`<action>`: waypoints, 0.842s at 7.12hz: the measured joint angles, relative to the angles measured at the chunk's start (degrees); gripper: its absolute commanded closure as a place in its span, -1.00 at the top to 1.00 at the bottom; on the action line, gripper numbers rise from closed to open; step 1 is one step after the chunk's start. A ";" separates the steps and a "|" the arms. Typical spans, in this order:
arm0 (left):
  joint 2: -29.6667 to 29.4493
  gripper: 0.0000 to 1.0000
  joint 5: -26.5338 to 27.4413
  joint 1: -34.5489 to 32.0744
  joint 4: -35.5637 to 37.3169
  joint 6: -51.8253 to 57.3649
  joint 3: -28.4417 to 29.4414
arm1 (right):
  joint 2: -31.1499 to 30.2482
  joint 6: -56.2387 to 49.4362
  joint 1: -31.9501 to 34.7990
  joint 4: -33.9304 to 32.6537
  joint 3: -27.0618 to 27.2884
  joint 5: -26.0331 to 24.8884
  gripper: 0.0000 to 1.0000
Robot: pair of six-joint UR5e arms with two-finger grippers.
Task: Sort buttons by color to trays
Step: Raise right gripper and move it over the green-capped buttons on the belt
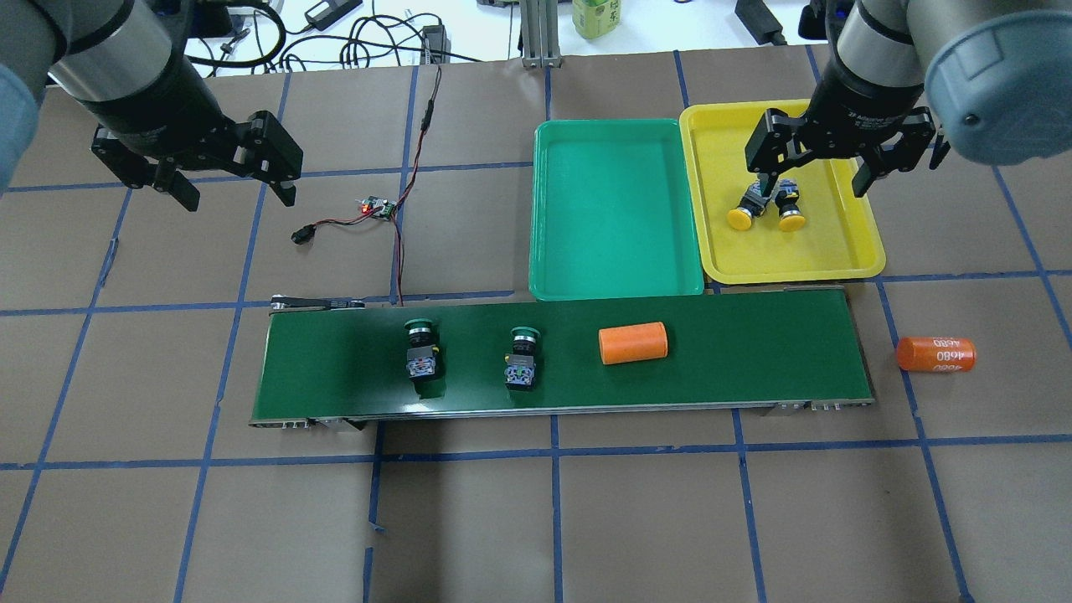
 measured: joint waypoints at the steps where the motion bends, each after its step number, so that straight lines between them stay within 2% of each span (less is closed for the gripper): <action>1: 0.00 1.00 -0.03 0.00 0.10 -0.02 0.00 | 0.28 0.12 1.56 -0.24 0.13 0.15 1.00; 3: -0.02 1.00 0.01 0.00 0.21 -0.03 0.00 | 1.54 0.23 2.96 -0.71 0.62 0.36 1.00; 6: 0.08 1.00 0.04 0.00 0.40 -0.03 -0.07 | 1.38 0.08 1.15 -0.27 1.40 0.45 1.00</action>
